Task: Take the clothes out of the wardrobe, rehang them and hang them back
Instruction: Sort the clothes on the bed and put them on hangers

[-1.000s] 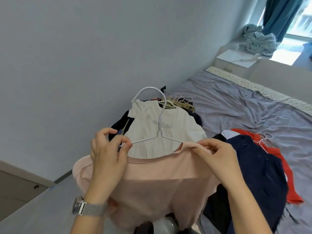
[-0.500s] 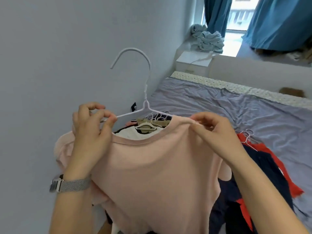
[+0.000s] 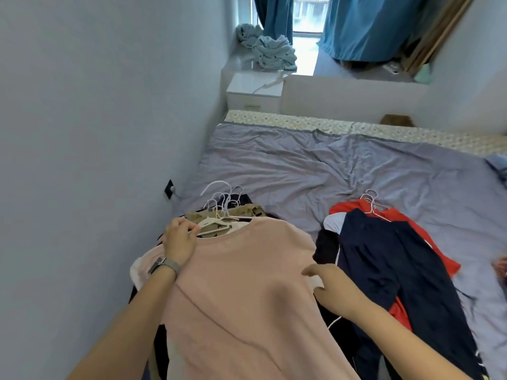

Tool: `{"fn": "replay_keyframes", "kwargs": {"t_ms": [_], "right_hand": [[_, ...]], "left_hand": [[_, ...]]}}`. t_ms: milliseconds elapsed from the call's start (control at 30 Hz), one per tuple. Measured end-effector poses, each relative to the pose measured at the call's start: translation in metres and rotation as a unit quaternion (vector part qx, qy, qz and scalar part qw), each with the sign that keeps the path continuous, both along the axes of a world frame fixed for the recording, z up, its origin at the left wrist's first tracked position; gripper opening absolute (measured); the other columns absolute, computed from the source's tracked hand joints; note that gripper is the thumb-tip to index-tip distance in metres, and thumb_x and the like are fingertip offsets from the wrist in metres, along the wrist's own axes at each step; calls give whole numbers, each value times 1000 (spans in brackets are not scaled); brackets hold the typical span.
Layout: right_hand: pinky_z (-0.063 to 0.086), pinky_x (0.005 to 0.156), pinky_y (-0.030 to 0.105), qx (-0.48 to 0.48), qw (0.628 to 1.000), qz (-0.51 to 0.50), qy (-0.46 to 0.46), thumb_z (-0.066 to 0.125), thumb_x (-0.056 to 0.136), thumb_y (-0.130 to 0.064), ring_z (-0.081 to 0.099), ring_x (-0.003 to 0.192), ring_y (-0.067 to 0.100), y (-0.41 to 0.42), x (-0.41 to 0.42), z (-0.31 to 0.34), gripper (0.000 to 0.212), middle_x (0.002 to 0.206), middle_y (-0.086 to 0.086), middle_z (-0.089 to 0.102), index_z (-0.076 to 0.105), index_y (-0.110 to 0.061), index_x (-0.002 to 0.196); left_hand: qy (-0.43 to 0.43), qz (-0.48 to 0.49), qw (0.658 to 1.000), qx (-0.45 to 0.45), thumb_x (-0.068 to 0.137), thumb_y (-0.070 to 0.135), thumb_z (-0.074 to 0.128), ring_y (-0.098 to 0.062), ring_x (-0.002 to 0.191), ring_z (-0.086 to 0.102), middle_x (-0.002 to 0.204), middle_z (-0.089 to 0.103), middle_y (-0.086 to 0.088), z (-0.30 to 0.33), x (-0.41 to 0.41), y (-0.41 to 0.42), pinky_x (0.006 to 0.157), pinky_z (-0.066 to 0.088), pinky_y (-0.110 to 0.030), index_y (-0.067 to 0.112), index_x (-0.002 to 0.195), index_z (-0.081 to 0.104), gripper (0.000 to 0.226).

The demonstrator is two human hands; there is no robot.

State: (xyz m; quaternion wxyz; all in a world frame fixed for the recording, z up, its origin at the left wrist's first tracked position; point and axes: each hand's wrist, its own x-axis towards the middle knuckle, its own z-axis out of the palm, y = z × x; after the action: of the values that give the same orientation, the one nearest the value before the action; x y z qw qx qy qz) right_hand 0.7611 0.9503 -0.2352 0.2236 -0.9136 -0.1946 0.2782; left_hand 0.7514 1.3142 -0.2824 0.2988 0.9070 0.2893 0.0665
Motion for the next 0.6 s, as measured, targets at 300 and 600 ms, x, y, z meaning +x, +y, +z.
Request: {"fn": "replay_keyframes", "kwargs": {"t_ms": [300, 600], "right_hand": [[47, 73, 11, -33, 987, -66, 140, 44, 84, -6, 63, 93, 7, -29, -5, -37, 40, 100, -14, 65, 56, -39, 102], [47, 76, 12, -1, 983, -153, 105, 48, 86, -6, 63, 91, 7, -51, 9, -48, 31, 95, -6, 68, 66, -21, 107]], "left_hand": [[42, 112, 992, -51, 90, 18, 46, -37, 94, 57, 97, 66, -17, -38, 65, 32, 76, 40, -35, 13, 84, 69, 24], [78, -222, 968, -85, 90, 34, 54, -21, 124, 37, 130, 48, 4, -30, 68, -191, 100, 24, -34, 29, 117, 56, 28]]}}
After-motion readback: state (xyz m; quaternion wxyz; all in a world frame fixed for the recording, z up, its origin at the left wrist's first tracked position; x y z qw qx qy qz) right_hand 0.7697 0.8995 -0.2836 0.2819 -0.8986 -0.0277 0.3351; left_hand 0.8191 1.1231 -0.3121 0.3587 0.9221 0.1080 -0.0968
